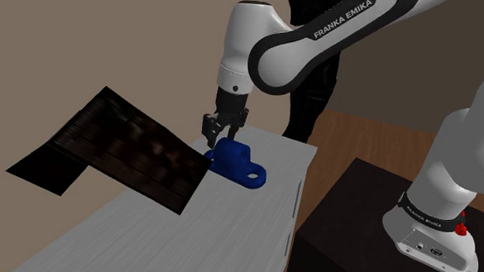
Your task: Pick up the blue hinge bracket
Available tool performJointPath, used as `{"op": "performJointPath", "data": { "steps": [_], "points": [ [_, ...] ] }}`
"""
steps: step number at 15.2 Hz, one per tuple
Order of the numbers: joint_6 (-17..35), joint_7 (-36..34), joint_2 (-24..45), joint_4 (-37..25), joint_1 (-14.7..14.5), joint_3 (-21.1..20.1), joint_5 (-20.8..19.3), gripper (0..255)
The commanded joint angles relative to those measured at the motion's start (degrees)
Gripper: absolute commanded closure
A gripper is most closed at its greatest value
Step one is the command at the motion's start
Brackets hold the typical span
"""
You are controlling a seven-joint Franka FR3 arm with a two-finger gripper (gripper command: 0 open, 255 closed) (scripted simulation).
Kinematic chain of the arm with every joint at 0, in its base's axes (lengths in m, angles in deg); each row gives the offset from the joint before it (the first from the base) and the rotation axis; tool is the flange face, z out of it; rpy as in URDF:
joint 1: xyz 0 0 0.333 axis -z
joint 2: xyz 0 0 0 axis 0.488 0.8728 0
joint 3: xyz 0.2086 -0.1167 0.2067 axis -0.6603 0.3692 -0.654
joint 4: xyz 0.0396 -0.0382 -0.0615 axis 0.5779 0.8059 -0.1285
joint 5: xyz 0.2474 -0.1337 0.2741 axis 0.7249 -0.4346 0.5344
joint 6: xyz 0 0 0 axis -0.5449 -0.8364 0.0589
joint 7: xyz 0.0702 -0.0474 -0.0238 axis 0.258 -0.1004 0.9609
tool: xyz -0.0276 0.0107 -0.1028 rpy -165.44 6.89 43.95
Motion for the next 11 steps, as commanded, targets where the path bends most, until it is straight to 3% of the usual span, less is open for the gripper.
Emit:
{"op": "performJointPath", "data": {
  "steps": [1, 7, 11],
  "points": [
    [0.1, 0.0, 0.2, 0.1, 0.0, 0.0, 0.0, 255],
    [0.0, 0.0, 0.1, 0.1, 0.0, 0.0, 0.0, 255],
    [-3.1, 0.2, -1.3, -1.7, 0.0, 0.2, 0.5, 255]
  ]
}}
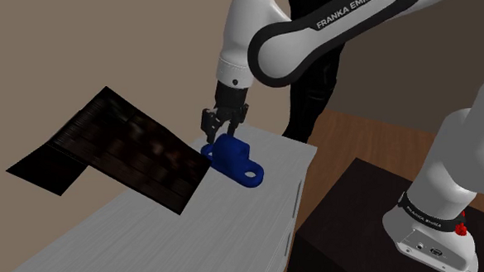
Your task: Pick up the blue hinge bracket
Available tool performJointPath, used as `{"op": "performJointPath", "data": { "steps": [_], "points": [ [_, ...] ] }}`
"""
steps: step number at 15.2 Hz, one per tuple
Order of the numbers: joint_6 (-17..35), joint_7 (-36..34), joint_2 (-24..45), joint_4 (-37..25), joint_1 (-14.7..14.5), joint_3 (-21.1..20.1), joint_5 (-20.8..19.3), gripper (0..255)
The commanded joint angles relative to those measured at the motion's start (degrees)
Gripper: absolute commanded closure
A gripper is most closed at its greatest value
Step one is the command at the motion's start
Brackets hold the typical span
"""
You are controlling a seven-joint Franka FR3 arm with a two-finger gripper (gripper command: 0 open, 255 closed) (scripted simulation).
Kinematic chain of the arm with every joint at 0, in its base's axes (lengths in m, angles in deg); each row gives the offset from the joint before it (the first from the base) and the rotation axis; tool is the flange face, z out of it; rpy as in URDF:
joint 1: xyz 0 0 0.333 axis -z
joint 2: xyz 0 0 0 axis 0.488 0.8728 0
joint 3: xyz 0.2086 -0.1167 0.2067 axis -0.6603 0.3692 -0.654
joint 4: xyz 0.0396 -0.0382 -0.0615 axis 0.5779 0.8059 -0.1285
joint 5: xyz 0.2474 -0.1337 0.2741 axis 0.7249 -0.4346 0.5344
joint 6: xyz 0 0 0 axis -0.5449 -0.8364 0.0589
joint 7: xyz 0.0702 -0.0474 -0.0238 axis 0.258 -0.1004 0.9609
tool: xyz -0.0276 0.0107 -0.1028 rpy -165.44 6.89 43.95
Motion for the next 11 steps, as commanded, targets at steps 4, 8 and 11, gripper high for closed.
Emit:
{"op": "performJointPath", "data": {
  "steps": [4, 8, 11],
  "points": [
    [-3.8, 0.3, -1.5, -2.4, 0.1, 0.3, 0.5, 255],
    [-6.9, 0.3, -2.5, -4.5, 0.2, 0.5, 0.7, 255],
    [-9.2, 0.3, -3.1, -6.3, 0.2, 0.6, 0.8, 255]
  ]
}}
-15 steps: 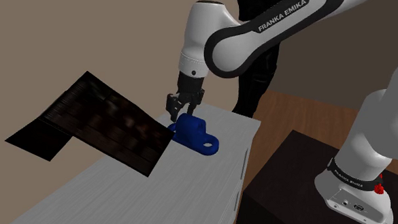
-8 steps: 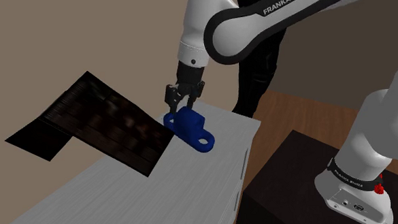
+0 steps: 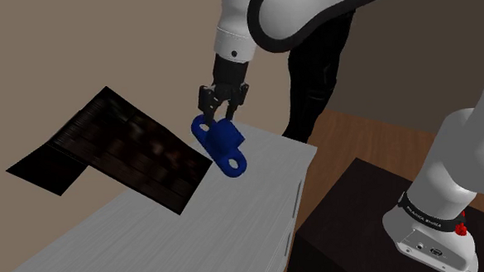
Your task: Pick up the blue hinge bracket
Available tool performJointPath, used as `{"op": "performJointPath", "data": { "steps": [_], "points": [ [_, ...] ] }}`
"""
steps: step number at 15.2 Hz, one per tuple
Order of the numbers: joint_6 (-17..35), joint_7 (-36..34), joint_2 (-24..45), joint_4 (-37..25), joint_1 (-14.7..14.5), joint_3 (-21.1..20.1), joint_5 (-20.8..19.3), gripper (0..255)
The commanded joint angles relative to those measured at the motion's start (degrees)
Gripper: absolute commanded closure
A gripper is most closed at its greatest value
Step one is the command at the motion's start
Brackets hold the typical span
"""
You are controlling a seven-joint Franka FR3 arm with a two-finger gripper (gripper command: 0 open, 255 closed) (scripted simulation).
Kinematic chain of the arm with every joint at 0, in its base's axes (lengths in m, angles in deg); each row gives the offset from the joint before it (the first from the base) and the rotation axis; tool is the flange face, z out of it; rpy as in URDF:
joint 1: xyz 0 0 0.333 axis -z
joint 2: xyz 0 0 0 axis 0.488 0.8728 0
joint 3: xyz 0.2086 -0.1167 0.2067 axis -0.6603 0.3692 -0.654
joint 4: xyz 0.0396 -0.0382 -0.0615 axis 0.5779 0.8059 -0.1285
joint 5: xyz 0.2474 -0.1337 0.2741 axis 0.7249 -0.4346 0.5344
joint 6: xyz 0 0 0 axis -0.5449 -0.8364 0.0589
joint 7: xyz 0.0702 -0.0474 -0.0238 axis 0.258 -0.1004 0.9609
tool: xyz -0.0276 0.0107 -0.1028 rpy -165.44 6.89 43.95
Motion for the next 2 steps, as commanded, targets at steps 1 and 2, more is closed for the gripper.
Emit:
{"op": "performJointPath", "data": {
  "steps": [1, 2],
  "points": [
    [-0.9, 0.0, -0.2, -0.7, 0.0, 0.0, 0.0, 255],
    [-0.9, -0.1, -0.2, -0.7, 0.0, 0.0, 0.0, 255]
  ]
}}
